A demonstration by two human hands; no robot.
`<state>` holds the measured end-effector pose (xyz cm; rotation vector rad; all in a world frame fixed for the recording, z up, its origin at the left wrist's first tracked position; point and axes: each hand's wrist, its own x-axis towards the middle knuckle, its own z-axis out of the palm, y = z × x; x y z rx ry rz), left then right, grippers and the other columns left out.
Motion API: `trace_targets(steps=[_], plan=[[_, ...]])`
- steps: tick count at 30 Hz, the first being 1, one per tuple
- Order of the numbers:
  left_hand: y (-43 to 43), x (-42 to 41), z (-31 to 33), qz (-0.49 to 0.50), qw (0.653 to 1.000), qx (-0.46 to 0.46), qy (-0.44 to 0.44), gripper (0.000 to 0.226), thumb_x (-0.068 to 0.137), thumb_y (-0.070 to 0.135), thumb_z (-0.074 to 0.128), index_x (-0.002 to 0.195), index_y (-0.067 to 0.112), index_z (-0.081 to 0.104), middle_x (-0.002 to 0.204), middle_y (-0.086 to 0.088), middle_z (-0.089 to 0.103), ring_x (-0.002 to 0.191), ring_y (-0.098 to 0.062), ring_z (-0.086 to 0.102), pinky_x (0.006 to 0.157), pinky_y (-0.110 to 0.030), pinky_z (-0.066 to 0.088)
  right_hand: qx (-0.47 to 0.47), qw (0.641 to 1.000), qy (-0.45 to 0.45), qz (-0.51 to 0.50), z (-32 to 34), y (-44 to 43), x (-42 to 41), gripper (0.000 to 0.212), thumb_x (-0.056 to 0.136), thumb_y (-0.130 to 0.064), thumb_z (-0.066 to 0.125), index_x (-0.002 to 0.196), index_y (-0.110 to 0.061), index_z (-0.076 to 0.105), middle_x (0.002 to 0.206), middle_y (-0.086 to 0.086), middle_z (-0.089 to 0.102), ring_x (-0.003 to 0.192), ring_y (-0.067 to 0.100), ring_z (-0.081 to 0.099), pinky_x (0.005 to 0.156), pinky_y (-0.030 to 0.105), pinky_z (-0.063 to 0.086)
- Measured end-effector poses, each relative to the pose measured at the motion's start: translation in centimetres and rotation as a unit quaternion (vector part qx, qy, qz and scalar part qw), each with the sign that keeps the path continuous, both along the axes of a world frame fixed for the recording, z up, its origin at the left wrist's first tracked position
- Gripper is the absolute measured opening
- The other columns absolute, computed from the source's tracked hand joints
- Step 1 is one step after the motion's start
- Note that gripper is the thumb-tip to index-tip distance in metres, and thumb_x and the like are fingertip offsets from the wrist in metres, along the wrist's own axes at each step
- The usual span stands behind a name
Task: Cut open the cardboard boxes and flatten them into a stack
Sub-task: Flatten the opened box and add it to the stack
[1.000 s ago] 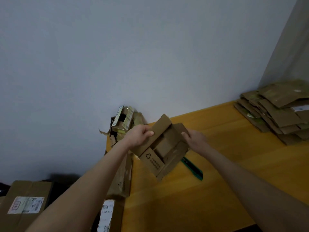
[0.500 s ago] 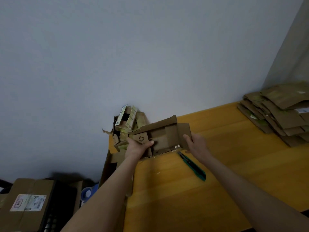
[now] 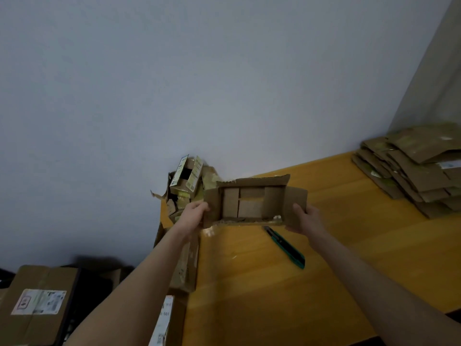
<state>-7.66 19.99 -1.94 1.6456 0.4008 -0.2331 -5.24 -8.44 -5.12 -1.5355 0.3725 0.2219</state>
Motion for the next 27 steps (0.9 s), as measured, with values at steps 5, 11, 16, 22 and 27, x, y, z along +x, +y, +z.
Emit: trace_targets(steps=[5, 11, 16, 22, 27], plan=[[1.1, -0.2, -0.1, -0.059, 0.975, -0.210, 0.049, 0.062, 0.078, 0.040, 0.062, 0.132, 0.012, 0.049, 0.120, -0.016, 0.051, 0.116, -0.039, 0.049, 0.102, -0.067, 0.033, 0.081, 0.997, 0.011, -0.007, -0.5, -0.5, -0.2, 0.036, 0.100, -0.019, 0.049, 0.133, -0.005, 0.049, 0.122, 0.015, 0.055, 0.106, 0.031, 0.057, 0.083, 0.041, 0.052], [1.4, 1.0, 1.0, -0.064, 0.971, -0.177, 0.145, 0.078, 0.077, 0.072, 0.053, 0.129, 0.014, 0.051, 0.121, -0.020, 0.056, 0.112, -0.039, 0.054, 0.098, -0.058, 0.045, 0.066, 0.992, -0.030, 0.103, -0.1, -1.2, 0.1, 0.028, 0.095, -0.020, 0.054, 0.118, -0.004, 0.058, 0.128, 0.018, 0.057, 0.108, 0.023, 0.057, 0.095, 0.037, 0.047], [0.8, 0.4, 0.6, -0.030, 0.986, -0.127, 0.102, 0.082, 0.070, 0.043, 0.077, 0.138, 0.009, 0.047, 0.117, -0.017, 0.060, 0.107, -0.034, 0.058, 0.100, -0.050, 0.044, 0.041, 0.962, 0.043, 0.267, 0.6, -1.7, 0.2, 0.058, 0.082, -0.062, 0.046, 0.124, -0.025, 0.059, 0.136, 0.001, 0.052, 0.125, 0.019, 0.046, 0.113, 0.046, 0.027], [-0.7, -0.5, 0.8, -0.108, 0.993, -0.037, -0.001, 0.096, 0.052, 0.038, 0.084, 0.136, 0.043, 0.038, 0.131, -0.006, 0.051, 0.113, -0.031, 0.059, 0.092, -0.049, 0.052, 0.021, 0.981, 0.065, 0.181, 0.4, -0.6, 0.1, 0.073, 0.073, -0.067, 0.056, 0.136, -0.030, 0.049, 0.113, 0.006, 0.066, 0.103, 0.026, 0.063, 0.083, 0.040, 0.053], [-1.7, -0.8, 1.1, -0.126, 0.982, 0.125, -0.068, 0.079, 0.070, 0.042, 0.082, 0.138, 0.033, 0.042, 0.150, 0.001, 0.029, 0.130, -0.024, 0.045, 0.102, -0.047, 0.047, 0.091, 0.986, 0.033, 0.139, -0.7, 0.0, -0.4, 0.042, 0.089, -0.016, 0.065, 0.130, -0.018, 0.055, 0.107, 0.003, 0.068, 0.093, 0.021, 0.067, 0.060, 0.027, 0.056]])
